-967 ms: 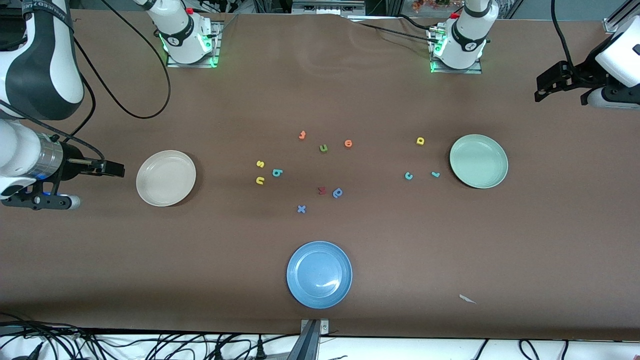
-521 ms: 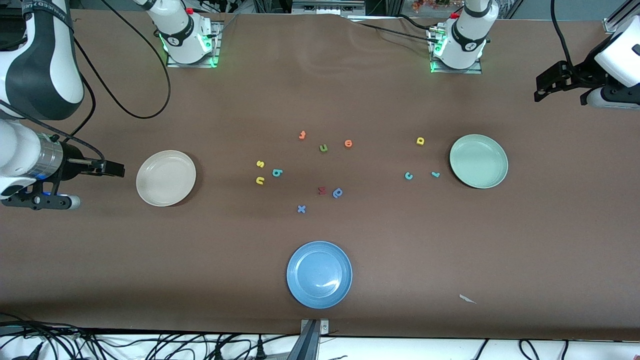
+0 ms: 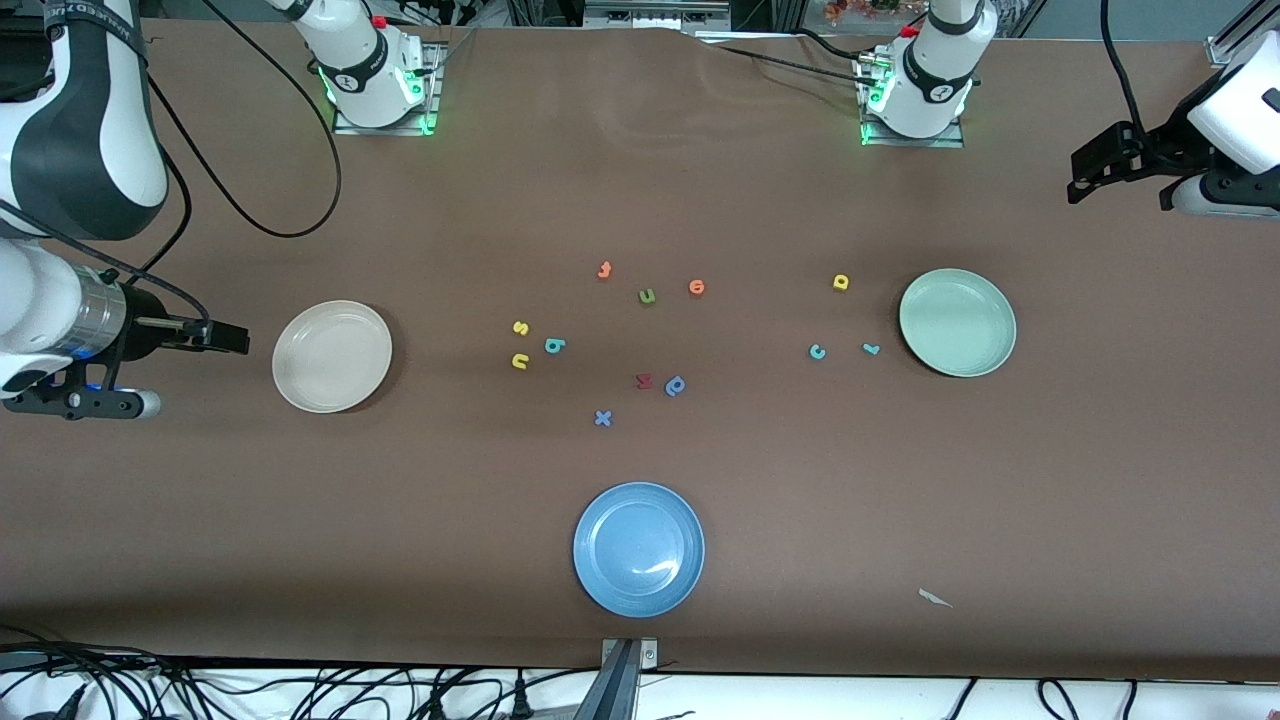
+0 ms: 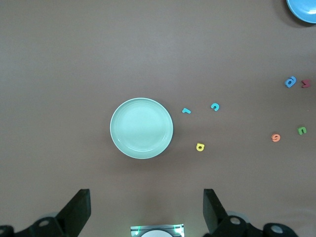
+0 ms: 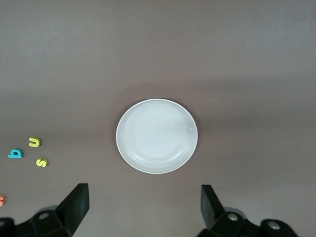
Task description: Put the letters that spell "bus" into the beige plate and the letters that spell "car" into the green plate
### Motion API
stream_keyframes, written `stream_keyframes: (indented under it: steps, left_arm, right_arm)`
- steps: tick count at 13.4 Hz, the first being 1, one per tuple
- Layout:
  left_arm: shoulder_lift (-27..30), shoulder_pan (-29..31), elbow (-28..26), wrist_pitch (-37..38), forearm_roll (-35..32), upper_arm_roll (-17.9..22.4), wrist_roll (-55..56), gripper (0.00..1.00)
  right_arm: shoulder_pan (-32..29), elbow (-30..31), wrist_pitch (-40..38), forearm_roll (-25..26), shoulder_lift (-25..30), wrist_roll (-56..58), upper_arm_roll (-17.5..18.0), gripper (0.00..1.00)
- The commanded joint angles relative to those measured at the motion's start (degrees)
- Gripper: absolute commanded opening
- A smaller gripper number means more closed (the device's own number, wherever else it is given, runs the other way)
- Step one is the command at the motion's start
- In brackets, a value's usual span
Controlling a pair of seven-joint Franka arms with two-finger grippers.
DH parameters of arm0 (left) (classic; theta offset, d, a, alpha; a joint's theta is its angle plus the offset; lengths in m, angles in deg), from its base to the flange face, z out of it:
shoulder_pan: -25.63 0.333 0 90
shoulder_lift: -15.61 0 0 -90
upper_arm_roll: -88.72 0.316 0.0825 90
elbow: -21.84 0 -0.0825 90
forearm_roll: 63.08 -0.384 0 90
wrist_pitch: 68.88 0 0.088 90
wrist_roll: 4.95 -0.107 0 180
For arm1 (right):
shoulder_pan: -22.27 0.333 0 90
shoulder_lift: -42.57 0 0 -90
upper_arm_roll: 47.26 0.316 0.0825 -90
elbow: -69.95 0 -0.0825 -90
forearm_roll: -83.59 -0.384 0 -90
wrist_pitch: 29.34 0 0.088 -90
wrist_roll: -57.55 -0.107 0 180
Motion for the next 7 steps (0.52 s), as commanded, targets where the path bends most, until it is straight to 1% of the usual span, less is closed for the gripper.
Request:
stream_keyframes:
  steps: [1,4,7]
  left_arm:
    - [-0.52,-0.24,1.39,1.13,-0.79,-0.47,0.71,1.00]
    - [-0.52,-0.24,1.39,1.13,-0.79,-1.17,0.63,1.00]
    - [0.27,-0.24,1.22,0.43,-1.40,-0.73,0.19,1.00]
  right_arm:
    - [-0.09,1.40,0.27,-1.09,1.30,-0.70,0.03,1.00]
    - [0.09,1.40,-0.25,-1.09,1.48,-0.78,0.29,1.00]
    - [0.88,1.48,-0.34,-1.09,1.48,-0.96,0.47,1.00]
